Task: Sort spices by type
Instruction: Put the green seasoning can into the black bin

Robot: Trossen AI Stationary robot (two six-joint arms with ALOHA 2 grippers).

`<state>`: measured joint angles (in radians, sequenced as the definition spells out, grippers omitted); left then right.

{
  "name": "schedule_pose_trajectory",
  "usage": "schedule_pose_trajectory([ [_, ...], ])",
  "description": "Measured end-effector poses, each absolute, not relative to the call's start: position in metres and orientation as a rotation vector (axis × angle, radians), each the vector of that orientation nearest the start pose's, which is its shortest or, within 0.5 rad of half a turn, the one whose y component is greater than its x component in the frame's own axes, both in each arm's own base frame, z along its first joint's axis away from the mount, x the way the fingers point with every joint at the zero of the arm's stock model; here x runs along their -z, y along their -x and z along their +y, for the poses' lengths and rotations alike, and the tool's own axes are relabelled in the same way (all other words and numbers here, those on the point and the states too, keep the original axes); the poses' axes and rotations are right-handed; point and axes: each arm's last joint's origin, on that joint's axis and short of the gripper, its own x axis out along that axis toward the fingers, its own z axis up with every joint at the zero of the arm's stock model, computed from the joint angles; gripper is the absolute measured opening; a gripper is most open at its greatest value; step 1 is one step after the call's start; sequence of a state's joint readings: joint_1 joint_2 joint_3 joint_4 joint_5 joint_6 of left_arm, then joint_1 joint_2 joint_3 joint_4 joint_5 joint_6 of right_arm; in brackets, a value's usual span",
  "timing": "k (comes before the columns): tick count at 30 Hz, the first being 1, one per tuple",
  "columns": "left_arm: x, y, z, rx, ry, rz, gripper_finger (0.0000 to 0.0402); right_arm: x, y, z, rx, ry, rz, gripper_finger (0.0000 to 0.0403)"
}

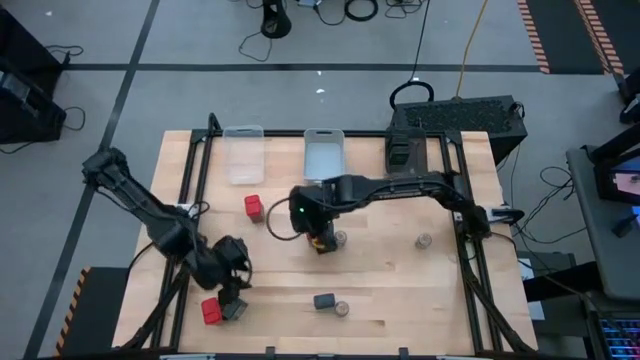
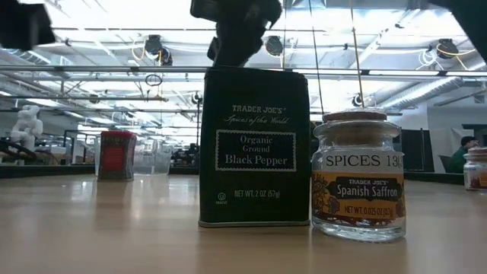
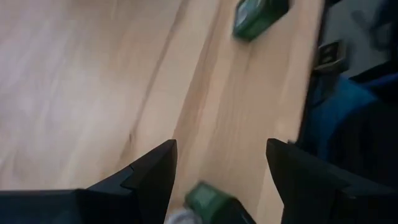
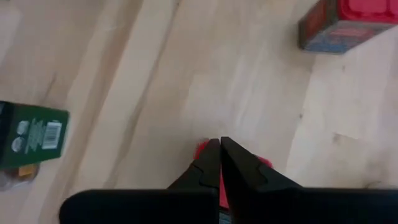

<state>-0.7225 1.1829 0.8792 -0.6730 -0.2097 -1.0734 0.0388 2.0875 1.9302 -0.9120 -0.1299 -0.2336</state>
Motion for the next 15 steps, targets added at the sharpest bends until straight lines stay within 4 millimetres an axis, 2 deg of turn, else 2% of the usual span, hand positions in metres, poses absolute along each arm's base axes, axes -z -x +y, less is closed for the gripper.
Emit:
schedule_pose_trajectory([
  [4,-0.25,-0.176,-0.167,-0.151,0.551,1.111,0.0253,-0.275,-0.428,0.035,-0.278,0.162,0.907,0.0],
  [9,-0.248,-0.174,-0.183,-0.299,0.651,1.225,0.0253,-0.286,-0.394,0.053,-0.291,0.133,0.718,0.0],
  [15,-0.249,-0.177,-0.202,-0.319,0.715,1.285,0.0253,-0.284,-0.363,0.066,-0.31,0.084,0.613,0.0],
])
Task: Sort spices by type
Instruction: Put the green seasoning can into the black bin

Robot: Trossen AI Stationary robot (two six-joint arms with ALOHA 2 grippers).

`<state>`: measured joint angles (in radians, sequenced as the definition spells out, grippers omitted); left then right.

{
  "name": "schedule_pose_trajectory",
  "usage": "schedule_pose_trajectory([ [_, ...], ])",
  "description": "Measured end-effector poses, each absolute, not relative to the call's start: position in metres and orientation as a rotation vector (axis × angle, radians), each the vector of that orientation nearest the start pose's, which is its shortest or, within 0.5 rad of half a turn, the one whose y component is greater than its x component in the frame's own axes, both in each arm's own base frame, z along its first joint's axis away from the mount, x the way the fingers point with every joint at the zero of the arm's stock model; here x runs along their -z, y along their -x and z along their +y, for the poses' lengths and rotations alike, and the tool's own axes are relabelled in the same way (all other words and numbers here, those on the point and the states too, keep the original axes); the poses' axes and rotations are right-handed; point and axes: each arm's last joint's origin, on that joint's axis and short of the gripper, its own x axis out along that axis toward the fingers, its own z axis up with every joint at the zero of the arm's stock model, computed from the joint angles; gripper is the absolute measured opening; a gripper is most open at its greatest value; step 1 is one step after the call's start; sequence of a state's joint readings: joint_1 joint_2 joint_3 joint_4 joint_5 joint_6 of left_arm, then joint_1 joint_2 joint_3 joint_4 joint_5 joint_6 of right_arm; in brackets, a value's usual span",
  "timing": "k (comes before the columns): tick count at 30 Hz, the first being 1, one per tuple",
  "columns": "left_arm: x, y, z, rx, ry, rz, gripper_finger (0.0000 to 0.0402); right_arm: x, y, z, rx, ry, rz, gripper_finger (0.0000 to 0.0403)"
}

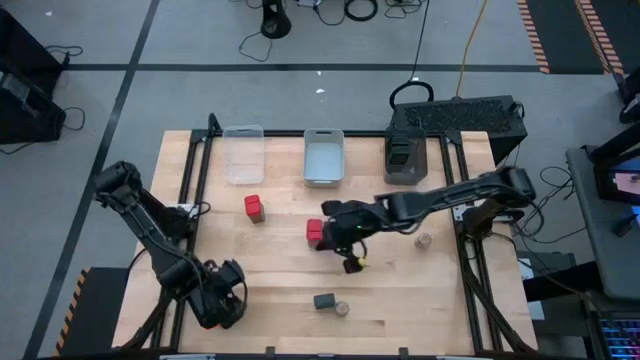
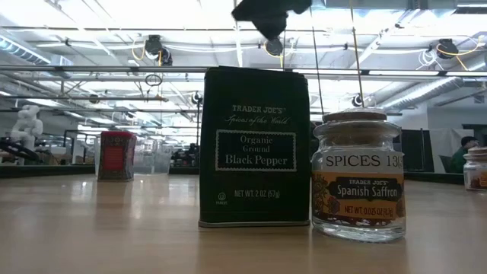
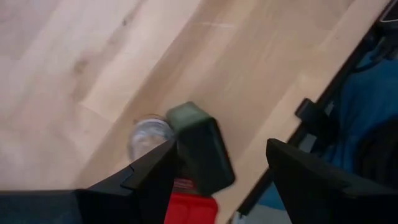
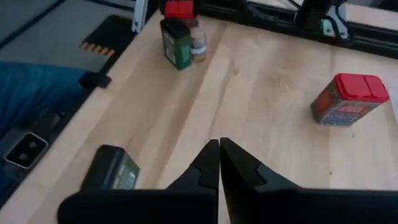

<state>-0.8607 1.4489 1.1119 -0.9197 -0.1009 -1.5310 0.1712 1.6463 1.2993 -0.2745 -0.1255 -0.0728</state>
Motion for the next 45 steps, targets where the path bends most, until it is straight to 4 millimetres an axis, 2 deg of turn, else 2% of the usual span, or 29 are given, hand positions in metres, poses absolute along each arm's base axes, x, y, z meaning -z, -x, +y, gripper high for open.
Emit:
schedule_pose_trajectory([
  [5,-0.248,-0.183,-0.213,-0.371,0.722,1.301,0.0253,-0.272,-0.356,0.069,-0.312,0.056,0.597,0.0],
  [12,-0.227,-0.186,-0.222,-0.461,0.692,1.428,0.0253,-0.267,-0.358,0.07,-0.315,0.061,0.604,0.0],
  [22,-0.224,-0.188,-0.225,-0.455,0.699,1.435,0.0253,-0.268,-0.358,0.07,-0.32,0.079,0.593,0.0],
  [36,-0.203,-0.195,-0.232,-0.463,0.627,1.465,0.0253,-0.27,-0.359,0.071,-0.323,0.082,0.563,0.0],
  [40,-0.202,-0.196,-0.233,-0.441,0.605,1.47,0.0252,-0.27,-0.359,0.071,-0.323,0.082,0.562,0.0],
  [45,-0.202,-0.196,-0.232,-0.435,0.59,1.471,0.0216,-0.271,-0.36,0.071,-0.323,0.082,0.554,0.0],
])
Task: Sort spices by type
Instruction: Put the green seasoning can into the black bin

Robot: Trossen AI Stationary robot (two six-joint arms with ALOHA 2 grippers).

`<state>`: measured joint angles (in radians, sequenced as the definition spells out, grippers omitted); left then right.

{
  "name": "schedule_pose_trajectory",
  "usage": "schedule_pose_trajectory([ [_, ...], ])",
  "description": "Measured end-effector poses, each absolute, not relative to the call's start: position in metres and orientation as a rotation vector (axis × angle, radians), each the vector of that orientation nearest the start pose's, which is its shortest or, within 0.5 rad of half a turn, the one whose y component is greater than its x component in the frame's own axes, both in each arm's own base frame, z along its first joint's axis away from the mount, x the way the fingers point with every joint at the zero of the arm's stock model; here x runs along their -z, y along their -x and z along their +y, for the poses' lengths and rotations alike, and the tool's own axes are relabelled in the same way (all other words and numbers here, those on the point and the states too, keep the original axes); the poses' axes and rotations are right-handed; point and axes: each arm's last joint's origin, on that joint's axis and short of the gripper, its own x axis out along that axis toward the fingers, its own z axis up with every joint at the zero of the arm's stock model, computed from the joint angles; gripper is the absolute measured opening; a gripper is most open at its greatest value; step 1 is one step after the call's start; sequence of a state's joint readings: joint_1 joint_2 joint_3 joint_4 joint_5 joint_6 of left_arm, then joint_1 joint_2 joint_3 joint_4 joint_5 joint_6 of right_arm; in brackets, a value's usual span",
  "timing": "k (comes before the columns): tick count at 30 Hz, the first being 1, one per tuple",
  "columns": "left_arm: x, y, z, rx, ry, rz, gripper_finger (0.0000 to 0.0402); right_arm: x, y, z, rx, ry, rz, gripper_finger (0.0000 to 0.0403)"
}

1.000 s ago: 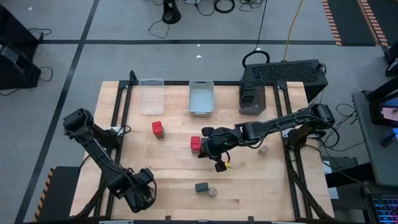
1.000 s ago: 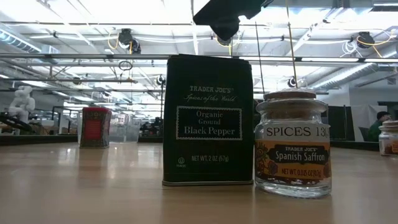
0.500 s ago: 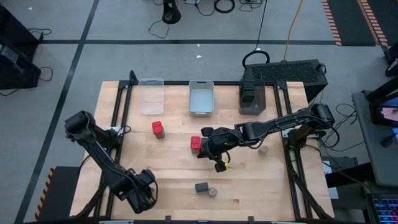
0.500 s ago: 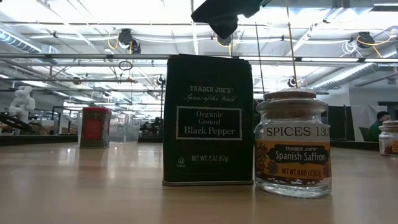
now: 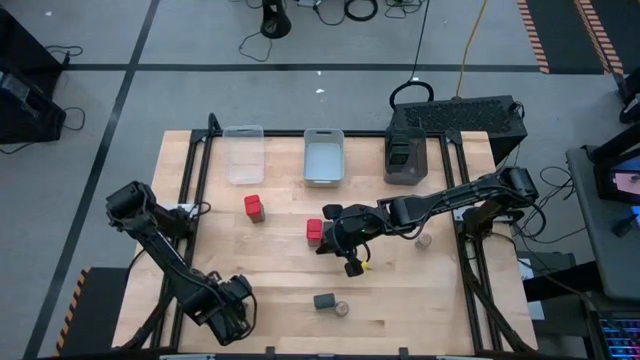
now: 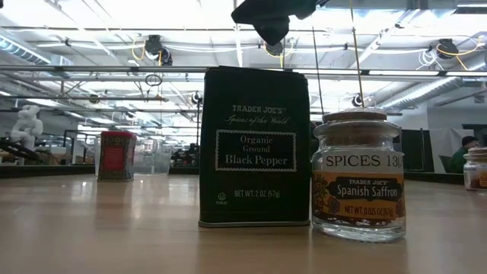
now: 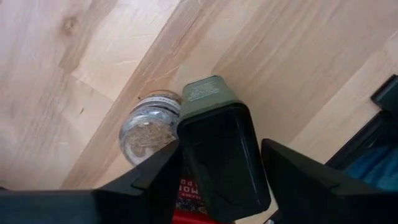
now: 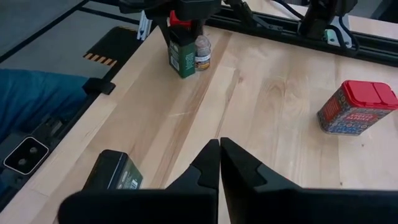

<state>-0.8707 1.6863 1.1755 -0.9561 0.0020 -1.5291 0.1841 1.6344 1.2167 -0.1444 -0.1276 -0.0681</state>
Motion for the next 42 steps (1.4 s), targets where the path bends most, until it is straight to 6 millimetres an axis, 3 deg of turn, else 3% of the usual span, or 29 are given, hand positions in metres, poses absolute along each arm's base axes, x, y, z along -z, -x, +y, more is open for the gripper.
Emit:
schedule_pose_trajectory([
  [5,-0.202,-0.196,-0.231,-0.417,0.567,1.472,0.0134,-0.271,-0.36,0.07,-0.322,0.081,0.554,0.0],
  [12,-0.215,-0.201,-0.22,-0.357,0.56,1.452,0.0131,-0.271,-0.36,0.07,-0.322,0.081,0.558,0.0],
  [15,-0.232,-0.202,-0.212,-0.333,0.553,1.443,0.0131,-0.272,-0.358,0.07,-0.322,0.081,0.567,0.0],
  [21,-0.284,-0.208,-0.191,-0.262,0.491,1.323,0.0132,-0.278,-0.342,0.067,-0.334,0.116,0.649,0.0],
  [26,-0.315,-0.222,-0.154,-0.213,0.442,1.234,0.0134,-0.299,-0.321,0.064,-0.353,0.15,0.646,0.0],
  [31,-0.328,-0.247,-0.099,-0.159,0.382,1.204,0.0135,-0.316,-0.294,0.054,-0.393,0.256,0.673,0.0],
  [37,-0.332,-0.273,-0.037,-0.064,0.312,1.159,0.0136,-0.338,-0.263,0.017,-0.419,0.259,0.471,0.0],
  [42,-0.341,-0.288,0.005,-0.073,0.265,1.093,0.0136,-0.331,-0.261,-0.019,-0.253,0.123,0.289,0.0],
])
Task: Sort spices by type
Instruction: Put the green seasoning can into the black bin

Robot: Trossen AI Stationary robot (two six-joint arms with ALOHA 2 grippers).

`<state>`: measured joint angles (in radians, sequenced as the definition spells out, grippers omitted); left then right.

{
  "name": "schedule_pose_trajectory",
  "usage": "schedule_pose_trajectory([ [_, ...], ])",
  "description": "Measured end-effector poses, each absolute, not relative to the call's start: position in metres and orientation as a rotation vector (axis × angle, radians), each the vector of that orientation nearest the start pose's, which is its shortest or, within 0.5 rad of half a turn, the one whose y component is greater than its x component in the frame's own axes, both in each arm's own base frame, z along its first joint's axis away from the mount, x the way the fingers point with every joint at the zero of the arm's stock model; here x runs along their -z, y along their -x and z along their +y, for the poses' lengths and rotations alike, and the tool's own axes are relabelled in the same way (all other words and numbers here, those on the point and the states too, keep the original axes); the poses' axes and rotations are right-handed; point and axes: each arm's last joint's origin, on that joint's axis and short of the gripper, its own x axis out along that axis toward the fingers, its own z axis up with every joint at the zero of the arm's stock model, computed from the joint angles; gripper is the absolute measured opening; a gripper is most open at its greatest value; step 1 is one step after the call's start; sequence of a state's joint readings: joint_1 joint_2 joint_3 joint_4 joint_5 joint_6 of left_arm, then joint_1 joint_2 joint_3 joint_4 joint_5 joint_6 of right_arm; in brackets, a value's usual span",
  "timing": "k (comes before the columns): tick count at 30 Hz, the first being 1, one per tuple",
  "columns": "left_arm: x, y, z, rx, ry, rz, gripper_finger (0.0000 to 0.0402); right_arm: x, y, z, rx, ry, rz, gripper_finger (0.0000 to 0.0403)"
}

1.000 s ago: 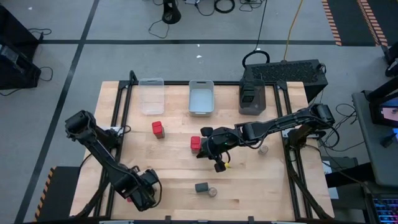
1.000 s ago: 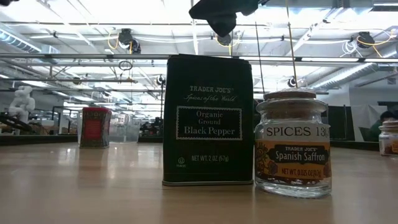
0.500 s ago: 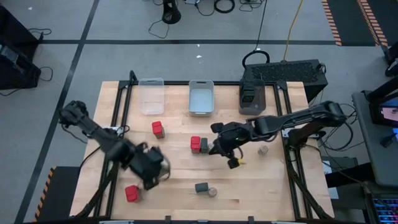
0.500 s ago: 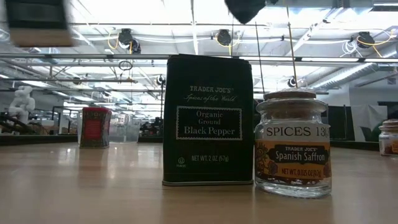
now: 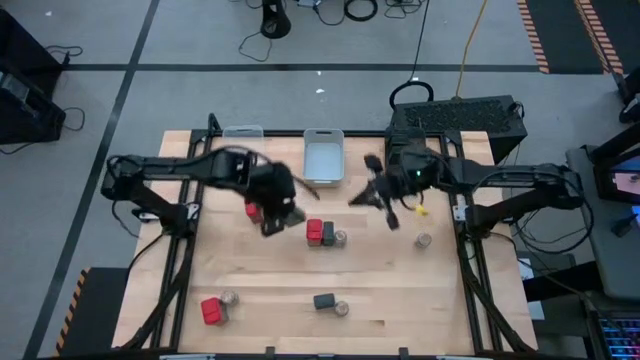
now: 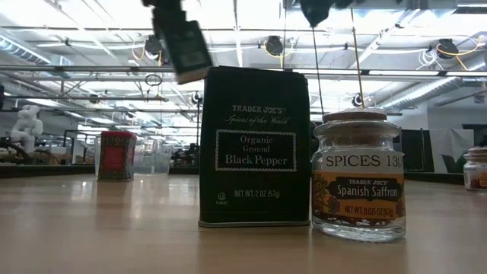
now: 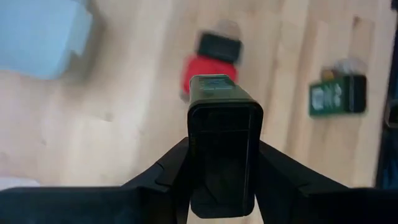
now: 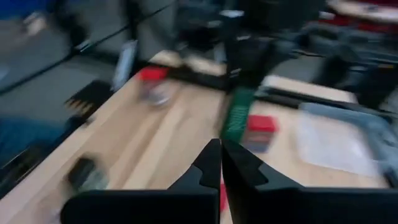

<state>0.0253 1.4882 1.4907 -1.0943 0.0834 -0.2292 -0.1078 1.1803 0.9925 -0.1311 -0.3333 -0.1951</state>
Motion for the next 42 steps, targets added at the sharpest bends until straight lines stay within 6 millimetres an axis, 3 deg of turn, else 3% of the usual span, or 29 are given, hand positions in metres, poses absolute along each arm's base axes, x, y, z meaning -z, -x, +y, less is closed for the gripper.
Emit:
schedule_pose_trajectory([
  [4,-0.349,-0.298,0.026,-0.061,0.236,1.07,0.0137,-0.324,-0.268,-0.034,-0.195,0.045,0.284,0.0003],
  [7,-0.355,-0.309,0.034,-0.026,0.201,1.046,0.0137,-0.319,-0.277,-0.041,-0.173,0.003,0.322,0.0028],
  [17,-0.338,-0.337,0.04,0.047,0.066,1.102,0.0137,-0.307,-0.313,-0.048,-0.185,0.005,0.38,0.0211],
  [23,-0.34,-0.343,0.041,0.052,0.021,1.041,0.0137,-0.294,-0.327,-0.053,-0.17,-0.002,0.371,0.0273],
  [28,-0.342,-0.343,0.041,0.051,0.018,1.032,0.0137,-0.284,-0.337,-0.056,-0.163,-0.012,0.37,0.0283],
  [42,-0.342,-0.344,0.043,0.009,0.002,1.023,0.0137,-0.289,-0.34,-0.06,-0.087,-0.04,0.314,0.0249],
])
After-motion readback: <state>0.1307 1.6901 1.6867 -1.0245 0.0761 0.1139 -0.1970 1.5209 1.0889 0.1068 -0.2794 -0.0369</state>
